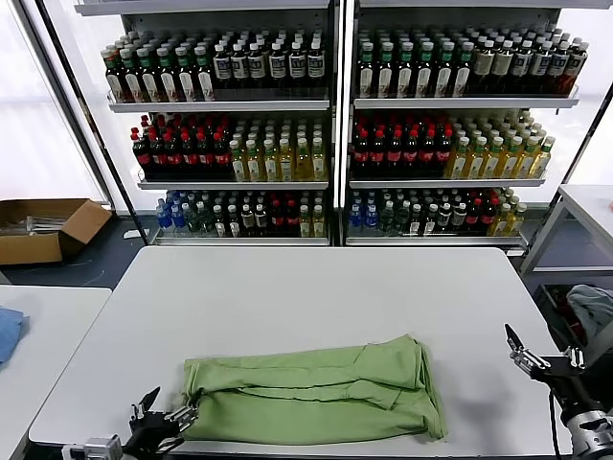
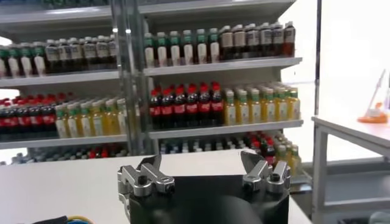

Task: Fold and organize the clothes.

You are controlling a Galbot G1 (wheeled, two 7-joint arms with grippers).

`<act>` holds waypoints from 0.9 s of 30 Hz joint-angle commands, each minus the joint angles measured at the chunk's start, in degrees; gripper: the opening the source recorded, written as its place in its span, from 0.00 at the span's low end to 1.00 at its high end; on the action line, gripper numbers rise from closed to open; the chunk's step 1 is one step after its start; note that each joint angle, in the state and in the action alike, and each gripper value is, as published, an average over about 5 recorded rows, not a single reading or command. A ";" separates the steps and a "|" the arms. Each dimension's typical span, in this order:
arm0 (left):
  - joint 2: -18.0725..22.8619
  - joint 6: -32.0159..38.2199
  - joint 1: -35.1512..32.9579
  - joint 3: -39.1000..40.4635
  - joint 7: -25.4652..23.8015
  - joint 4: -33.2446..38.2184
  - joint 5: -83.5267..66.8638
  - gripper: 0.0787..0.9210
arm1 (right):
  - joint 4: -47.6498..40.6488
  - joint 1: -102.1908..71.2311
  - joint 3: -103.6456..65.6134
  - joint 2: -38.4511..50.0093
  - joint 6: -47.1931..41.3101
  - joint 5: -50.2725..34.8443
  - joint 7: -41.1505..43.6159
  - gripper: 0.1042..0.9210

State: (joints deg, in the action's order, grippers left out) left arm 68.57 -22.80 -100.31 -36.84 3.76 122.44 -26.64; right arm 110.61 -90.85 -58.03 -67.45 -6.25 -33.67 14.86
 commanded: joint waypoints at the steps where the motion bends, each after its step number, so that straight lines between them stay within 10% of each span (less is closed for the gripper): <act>1: 4.79 0.36 3.23 4.62 4.37 -2.96 2.27 0.88 | -1.65 -0.17 -2.91 -1.37 1.73 0.43 0.25 0.88; 27: 4.45 1.07 4.72 4.21 2.86 -4.41 2.62 0.12 | -0.09 -0.90 -2.76 -1.30 1.80 -0.75 0.33 0.88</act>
State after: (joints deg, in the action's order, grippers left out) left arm 74.20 -21.70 -96.68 -29.90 7.53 118.60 -22.93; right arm 109.99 -91.70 -60.50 -68.83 -4.54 -34.13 15.17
